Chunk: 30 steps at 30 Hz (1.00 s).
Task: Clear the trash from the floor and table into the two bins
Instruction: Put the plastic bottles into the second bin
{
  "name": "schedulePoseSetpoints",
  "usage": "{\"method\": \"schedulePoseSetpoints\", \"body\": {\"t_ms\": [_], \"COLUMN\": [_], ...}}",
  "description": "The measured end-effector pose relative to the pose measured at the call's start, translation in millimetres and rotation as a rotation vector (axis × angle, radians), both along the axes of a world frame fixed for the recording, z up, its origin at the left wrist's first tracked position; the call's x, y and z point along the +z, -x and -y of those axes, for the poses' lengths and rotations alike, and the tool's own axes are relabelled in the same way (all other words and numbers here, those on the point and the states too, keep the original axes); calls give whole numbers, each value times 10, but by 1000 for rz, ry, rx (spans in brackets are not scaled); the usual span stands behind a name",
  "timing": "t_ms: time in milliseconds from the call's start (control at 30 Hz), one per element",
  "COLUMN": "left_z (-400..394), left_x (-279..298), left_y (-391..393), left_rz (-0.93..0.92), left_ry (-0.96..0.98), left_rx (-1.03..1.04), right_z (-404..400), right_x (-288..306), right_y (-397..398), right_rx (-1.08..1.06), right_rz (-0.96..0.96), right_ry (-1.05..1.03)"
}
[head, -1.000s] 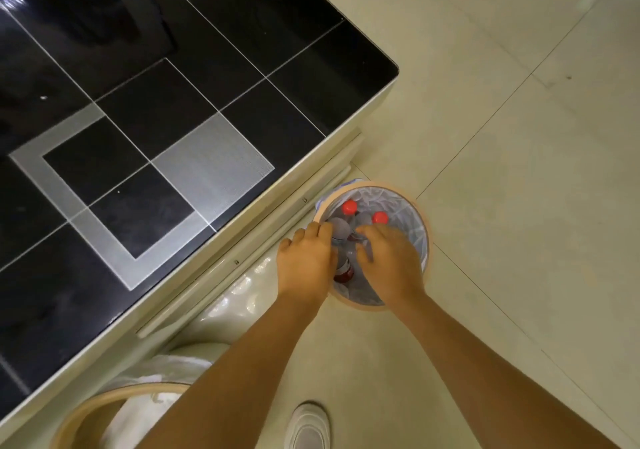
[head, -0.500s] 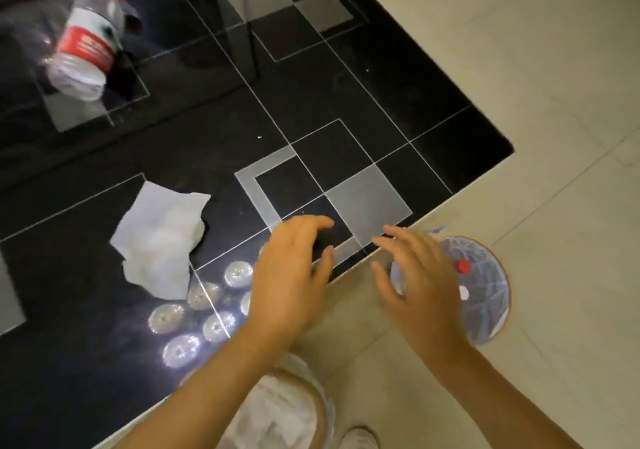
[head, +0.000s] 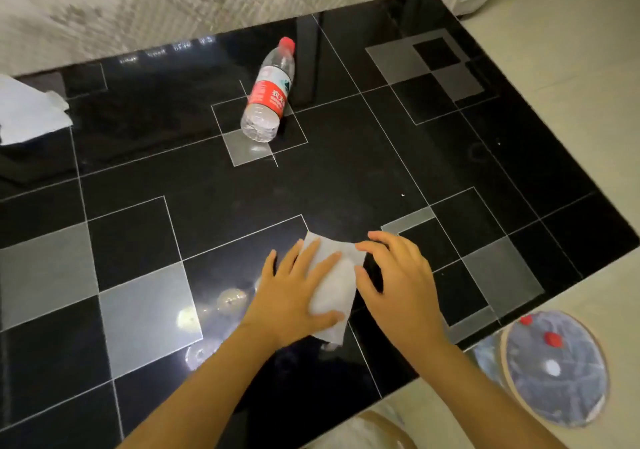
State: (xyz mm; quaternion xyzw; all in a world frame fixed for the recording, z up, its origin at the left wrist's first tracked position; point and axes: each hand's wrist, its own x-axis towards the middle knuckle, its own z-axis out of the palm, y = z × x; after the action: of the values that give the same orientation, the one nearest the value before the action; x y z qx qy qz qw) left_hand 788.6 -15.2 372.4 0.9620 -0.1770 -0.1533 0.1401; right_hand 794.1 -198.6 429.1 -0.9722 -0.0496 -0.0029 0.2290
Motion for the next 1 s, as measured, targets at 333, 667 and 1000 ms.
{"method": "schedulePoseSetpoints", "body": {"t_ms": [333, 667, 1000], "left_z": [-116, -1273, -1279], "left_x": [-339, -348, -512], "left_y": [-425, -1499, -1517], "left_rz": [439, 344, 484], "left_ry": [67, 114, -9], "left_rx": [-284, 519, 392], "right_z": [-885, -1565, -1926], "right_x": [26, -124, -211], "right_y": [-937, -2003, -2827], "right_rx": [-9, -269, -331], "right_rz": [-17, -112, -256], "right_ry": [-114, -478, -224]}}
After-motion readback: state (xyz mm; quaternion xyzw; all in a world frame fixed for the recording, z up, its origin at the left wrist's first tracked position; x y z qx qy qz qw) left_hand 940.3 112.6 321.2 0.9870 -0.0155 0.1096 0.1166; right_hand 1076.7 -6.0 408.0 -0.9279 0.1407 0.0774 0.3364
